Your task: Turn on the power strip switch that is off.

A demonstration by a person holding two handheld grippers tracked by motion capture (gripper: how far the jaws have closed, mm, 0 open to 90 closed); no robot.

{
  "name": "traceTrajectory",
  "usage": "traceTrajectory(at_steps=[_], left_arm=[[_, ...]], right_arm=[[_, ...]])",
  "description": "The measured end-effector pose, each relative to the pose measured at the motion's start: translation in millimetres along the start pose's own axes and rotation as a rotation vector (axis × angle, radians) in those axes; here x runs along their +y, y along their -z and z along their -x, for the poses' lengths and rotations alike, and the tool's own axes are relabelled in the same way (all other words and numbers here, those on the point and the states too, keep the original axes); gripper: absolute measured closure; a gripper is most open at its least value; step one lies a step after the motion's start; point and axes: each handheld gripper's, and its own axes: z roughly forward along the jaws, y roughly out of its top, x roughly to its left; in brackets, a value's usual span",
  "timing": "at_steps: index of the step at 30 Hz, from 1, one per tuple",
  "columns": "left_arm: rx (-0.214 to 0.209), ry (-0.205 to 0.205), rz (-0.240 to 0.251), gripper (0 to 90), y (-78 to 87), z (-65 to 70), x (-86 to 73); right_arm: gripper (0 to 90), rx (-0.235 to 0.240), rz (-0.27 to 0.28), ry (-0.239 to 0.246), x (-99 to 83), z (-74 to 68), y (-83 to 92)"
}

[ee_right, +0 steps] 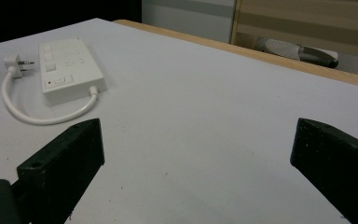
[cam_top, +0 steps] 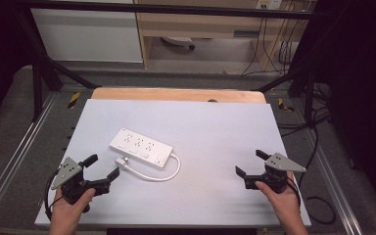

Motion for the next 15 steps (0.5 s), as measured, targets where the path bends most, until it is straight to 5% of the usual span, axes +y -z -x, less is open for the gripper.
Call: traceTrajectory(at_steps=[15], left_arm=[[-0.003, -0.001, -0.001, 5.0, 1.3, 2.2, 1.8]], right_arm=[[3.2, -0.009, -0.005, 0.007, -0.7, 0.7, 0.7]])
